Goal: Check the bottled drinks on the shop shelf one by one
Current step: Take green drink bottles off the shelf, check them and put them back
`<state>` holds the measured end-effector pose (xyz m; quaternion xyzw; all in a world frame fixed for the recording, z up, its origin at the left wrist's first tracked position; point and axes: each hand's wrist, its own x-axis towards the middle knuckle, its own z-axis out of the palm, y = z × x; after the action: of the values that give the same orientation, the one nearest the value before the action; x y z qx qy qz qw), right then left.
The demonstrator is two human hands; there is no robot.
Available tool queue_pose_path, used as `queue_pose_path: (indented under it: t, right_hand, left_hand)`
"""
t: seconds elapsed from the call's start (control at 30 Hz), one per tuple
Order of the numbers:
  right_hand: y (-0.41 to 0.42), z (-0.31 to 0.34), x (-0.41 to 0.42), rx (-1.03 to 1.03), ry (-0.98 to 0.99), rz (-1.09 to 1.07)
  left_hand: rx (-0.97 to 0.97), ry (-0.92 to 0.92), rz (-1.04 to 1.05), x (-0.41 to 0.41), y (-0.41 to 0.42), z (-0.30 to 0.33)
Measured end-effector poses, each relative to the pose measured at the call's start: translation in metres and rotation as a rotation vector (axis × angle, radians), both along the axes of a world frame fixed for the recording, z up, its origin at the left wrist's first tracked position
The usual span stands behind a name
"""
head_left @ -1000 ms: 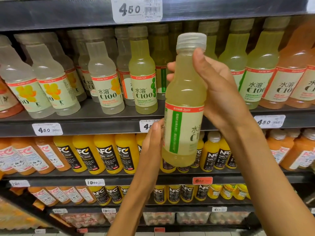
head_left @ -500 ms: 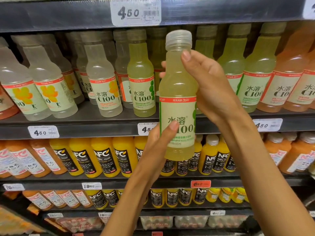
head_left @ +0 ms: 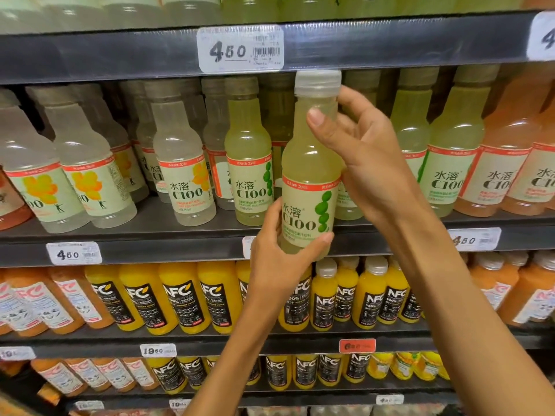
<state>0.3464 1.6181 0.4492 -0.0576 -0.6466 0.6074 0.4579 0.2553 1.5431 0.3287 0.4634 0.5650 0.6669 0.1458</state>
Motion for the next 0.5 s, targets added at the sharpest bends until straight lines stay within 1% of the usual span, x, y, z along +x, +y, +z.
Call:
queue_pose_path:
  t: [0.13, 0.3, 0.5]
  right_hand:
    - [0.004, -0.013, -0.001, -0.021, -0.040, 0.005]
    - [0.016, -0.012, -0.010, -0.057, -0.016, -0.007]
    - [0.027, -0.001, -0.020, -0.061, -0.010, -0.060]
  left_hand:
    - [0.014, 0.019, 0.054, 0.004, -0.005, -0.010]
    - [0.050, 0.065, 0.227, 0.013, 0.002, -0.003]
    - [-0.048, 0.109, 0.372, 0.012, 0.019, 0.007]
